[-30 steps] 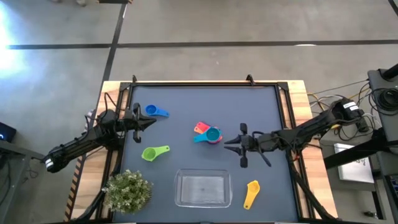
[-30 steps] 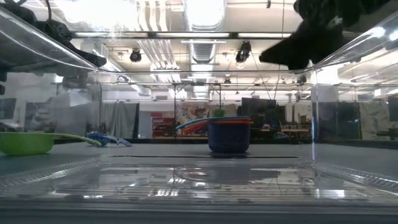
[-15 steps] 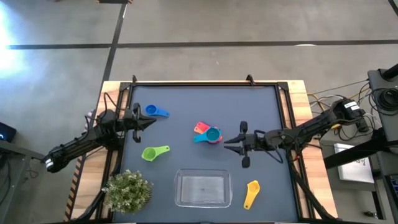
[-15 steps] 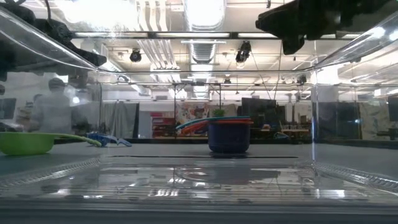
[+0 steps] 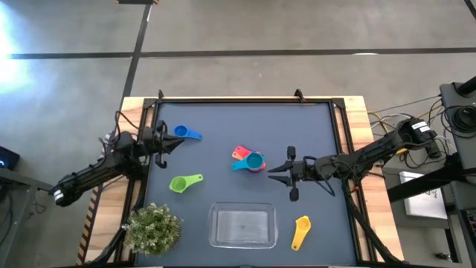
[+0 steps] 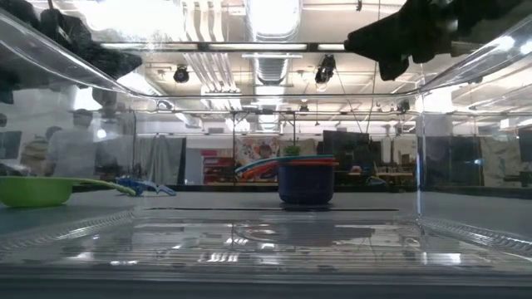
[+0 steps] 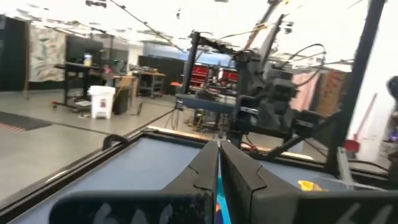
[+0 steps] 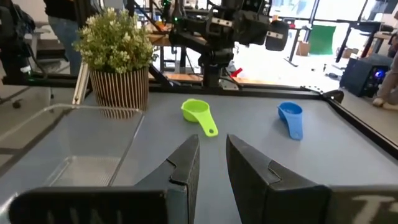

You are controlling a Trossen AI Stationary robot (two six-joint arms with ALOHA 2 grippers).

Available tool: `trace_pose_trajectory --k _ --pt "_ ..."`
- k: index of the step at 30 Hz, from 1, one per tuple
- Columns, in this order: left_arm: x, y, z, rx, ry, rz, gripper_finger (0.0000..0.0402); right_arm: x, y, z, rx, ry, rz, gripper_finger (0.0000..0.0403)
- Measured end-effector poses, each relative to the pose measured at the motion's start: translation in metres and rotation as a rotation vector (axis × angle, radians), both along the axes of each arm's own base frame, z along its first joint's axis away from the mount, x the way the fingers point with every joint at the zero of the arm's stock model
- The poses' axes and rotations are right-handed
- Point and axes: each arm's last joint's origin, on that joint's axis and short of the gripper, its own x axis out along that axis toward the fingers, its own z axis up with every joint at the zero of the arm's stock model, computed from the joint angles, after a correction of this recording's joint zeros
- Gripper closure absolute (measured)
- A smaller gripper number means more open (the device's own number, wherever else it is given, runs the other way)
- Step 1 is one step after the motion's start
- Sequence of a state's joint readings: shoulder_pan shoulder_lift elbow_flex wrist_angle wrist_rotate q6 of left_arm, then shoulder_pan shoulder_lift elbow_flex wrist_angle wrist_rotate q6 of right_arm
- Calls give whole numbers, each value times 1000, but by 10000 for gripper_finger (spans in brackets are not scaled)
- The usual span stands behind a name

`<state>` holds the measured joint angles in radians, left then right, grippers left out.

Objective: Nest measuring cups in basket
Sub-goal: Stack the green measuring cup on top of the light blue measuring cup

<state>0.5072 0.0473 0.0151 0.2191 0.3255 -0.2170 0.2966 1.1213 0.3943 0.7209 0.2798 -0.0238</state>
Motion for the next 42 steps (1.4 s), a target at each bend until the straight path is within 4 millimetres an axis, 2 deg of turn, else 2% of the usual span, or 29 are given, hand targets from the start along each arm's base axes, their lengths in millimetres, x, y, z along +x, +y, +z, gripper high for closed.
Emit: trace_pose_trajectory --k 13,17,22,29,37,42 --pt "12 7 -11 -47 160 24 402 -1 -1 -4 -10 17 -2 335" --pt "17 11 3 -69 251 58 402 -1 -1 -4 -13 17 -10 335" --pt "26 17 32 -90 429 73 402 -1 -1 -4 -22 18 -10 335" --pt "42 21 55 -202 673 30 402 -1 -1 -5 -22 25 -10 335" --pt "71 14 88 -199 826 -39 402 -3 -2 -9 -25 43 -10 335" --pt "91 -2 95 -205 949 -109 402 -3 -2 -10 -18 50 -11 335"
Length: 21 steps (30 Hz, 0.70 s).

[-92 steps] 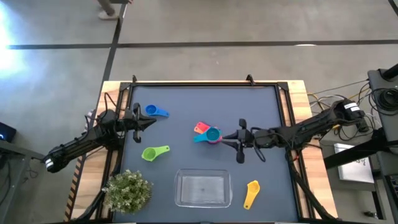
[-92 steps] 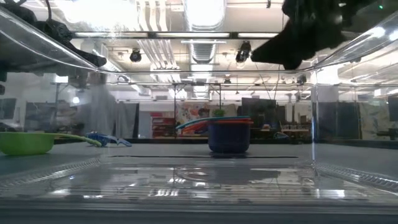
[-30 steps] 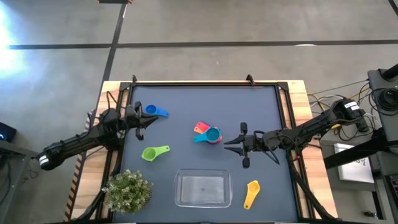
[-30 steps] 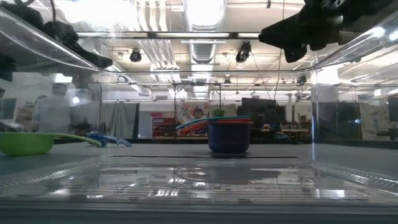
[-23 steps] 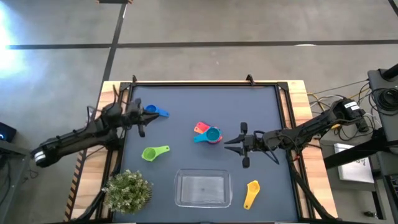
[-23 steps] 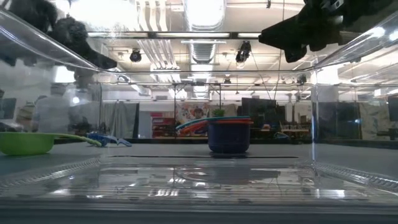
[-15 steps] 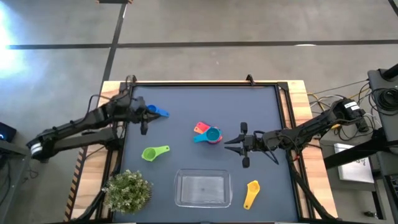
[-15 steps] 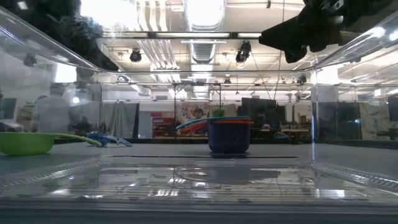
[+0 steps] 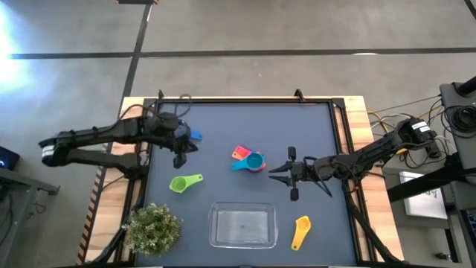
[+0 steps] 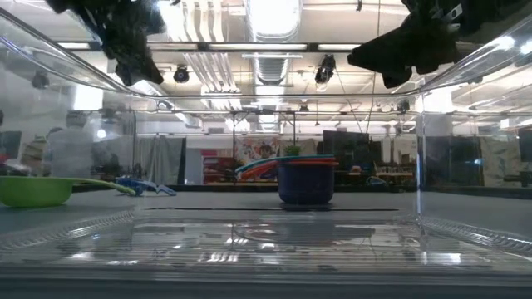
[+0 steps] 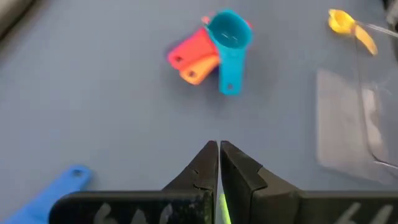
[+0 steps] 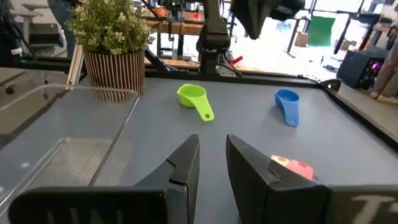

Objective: Nest measuring cups in basket
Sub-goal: Stack the green measuring cup on top of the light blue measuring cup

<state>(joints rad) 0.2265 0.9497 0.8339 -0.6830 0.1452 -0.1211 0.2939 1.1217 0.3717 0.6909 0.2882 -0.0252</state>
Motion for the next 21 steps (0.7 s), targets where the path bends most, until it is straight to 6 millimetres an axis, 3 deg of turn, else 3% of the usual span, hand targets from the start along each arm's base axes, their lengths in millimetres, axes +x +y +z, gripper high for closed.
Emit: trace_pose_trajectory --k 5,11,16,21 --pt "20 -20 -8 -50 74 -67 402 0 0 -1 2 10 -1 335" --pt "38 -43 -34 -80 205 -137 387 0 0 -1 3 12 -1 335" --pt "55 -58 -46 -120 233 -159 326 0 0 -2 2 14 -1 335" --pt "57 -59 -67 -125 398 -125 251 0 0 -2 0 16 0 335"
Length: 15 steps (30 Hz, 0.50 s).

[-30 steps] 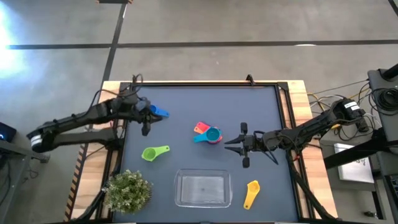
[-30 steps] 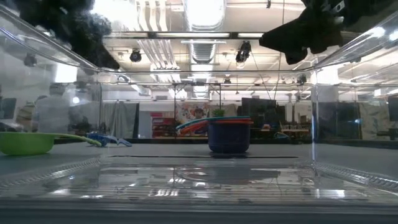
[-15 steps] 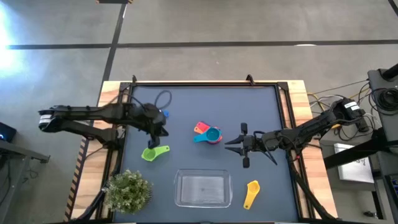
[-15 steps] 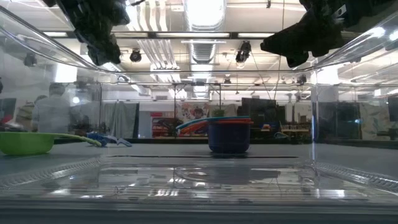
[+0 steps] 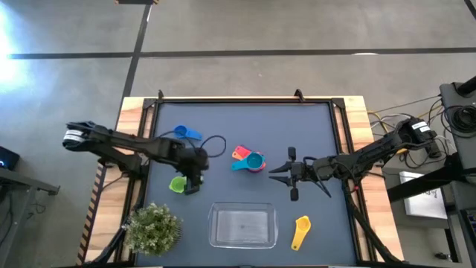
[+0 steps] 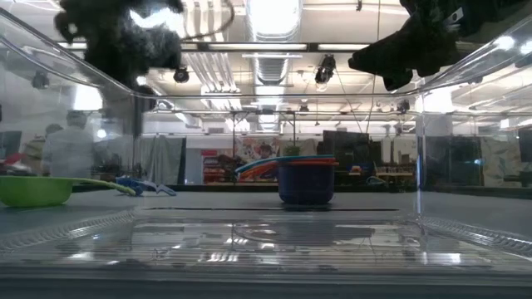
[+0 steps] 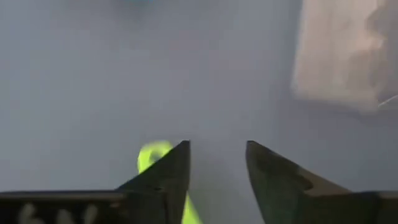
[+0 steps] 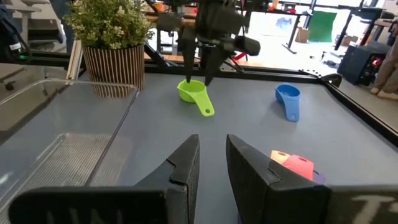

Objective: Nest measuring cups in basket
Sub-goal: Stack the green measuring cup on top of the light blue measuring cup

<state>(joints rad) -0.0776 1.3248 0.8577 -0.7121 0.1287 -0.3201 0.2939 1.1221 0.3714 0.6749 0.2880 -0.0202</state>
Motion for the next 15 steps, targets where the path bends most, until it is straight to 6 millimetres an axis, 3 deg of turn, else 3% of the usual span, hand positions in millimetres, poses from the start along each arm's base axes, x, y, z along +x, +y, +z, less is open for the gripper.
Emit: trace_pose_trajectory --k 5,15 --pt "-2 1 -19 48 165 25 209 0 0 -1 -6 13 0 335" --pt "9 1 -47 58 279 24 203 0 0 -2 -12 20 1 335"
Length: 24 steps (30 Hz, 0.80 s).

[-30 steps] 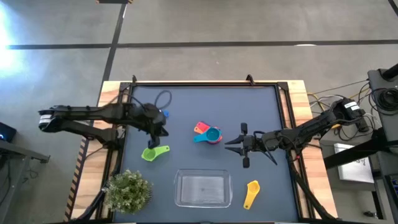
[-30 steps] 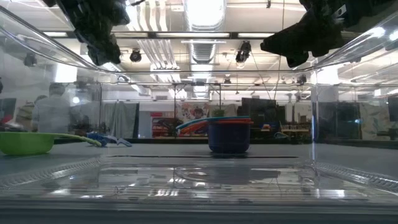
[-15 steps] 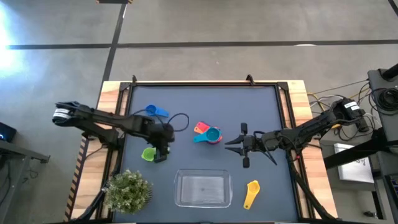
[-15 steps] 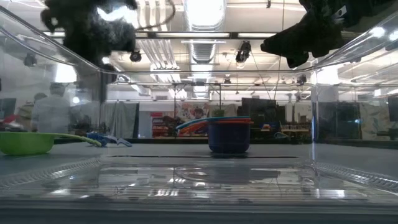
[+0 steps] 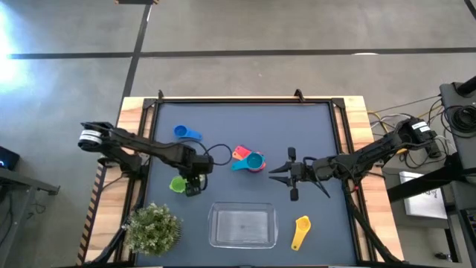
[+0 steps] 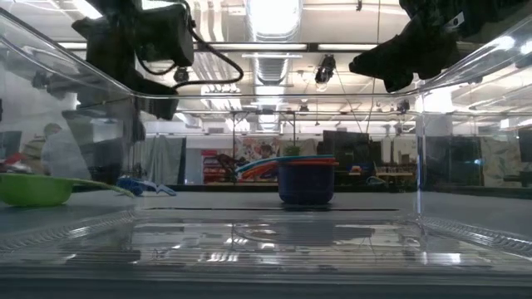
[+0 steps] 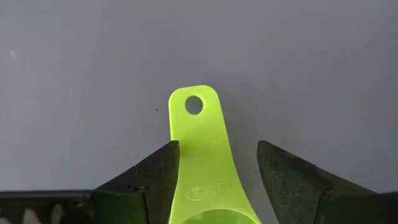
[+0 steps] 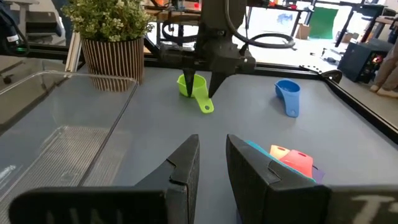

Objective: Nest measuring cups in basket
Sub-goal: Stack the green measuring cup on top of the light blue measuring cup

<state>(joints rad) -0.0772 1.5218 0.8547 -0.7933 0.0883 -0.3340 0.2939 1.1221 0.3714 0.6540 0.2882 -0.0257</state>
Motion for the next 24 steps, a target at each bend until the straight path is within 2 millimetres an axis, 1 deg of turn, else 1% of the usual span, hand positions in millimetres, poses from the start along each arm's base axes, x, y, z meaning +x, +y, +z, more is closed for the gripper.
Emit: trace_pose_trajectory --k 7,13,17,24 --pt "2 1 -6 30 15 -3 203 0 0 0 -1 1 0 335" --pt "0 2 1 50 -15 -2 202 0 0 0 -2 5 0 335" --pt "0 2 2 50 -18 5 202 0 0 -1 -3 7 0 335" --pt "-4 2 -4 47 9 43 202 0 0 -1 -5 13 0 335"
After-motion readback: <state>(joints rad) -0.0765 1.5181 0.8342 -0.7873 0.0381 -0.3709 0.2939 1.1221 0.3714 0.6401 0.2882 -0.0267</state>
